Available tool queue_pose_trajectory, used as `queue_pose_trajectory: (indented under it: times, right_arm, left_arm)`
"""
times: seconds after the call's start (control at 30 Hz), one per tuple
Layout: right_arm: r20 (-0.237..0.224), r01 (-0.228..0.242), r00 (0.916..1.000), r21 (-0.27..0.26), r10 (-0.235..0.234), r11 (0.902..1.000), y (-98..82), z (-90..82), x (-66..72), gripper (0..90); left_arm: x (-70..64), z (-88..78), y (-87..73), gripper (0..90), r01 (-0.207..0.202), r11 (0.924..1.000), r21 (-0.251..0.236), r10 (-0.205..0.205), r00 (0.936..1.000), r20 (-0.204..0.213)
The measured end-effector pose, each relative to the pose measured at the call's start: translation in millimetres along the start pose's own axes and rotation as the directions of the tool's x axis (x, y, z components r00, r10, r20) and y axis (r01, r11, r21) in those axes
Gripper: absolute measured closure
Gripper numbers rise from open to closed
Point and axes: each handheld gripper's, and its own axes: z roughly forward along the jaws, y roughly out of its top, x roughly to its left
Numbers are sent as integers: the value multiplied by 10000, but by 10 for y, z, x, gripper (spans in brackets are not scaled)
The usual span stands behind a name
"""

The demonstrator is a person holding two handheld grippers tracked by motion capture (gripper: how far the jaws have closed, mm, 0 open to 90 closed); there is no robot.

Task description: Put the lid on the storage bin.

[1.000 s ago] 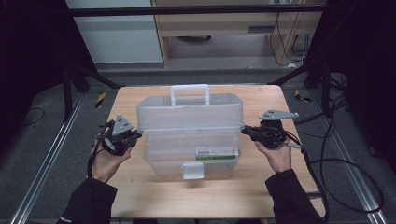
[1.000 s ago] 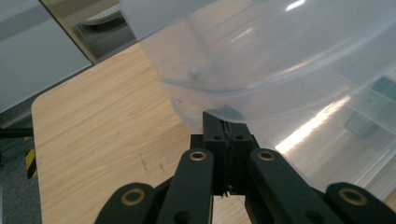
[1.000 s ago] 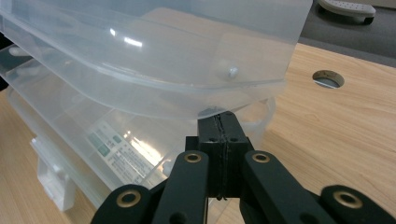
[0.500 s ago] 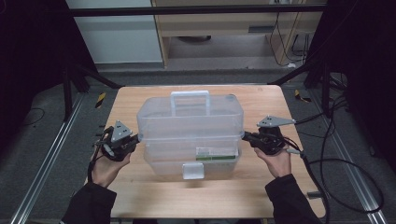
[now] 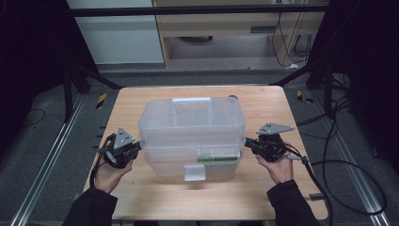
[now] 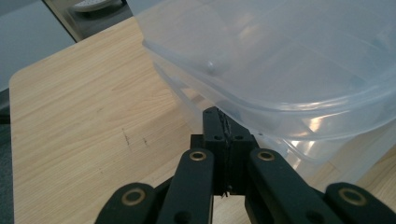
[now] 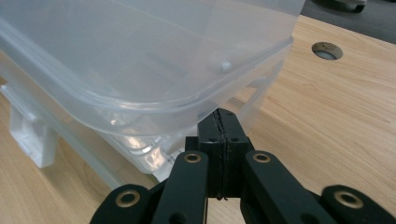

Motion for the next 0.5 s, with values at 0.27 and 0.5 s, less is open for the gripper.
queue_pose_trajectory:
  times: [0.27,0.5]
  right_arm:
    - [-8,-48,10000,252,49,9997,-90,40,12,899]
    - [102,-158,9998,553,152,9983,-204,67,-27,897]
  left_arm:
    - [-39,48,-92,893,9,9997,261,-11,10000,72]
    - [4,76,-197,893,184,9983,547,-184,9998,-13]
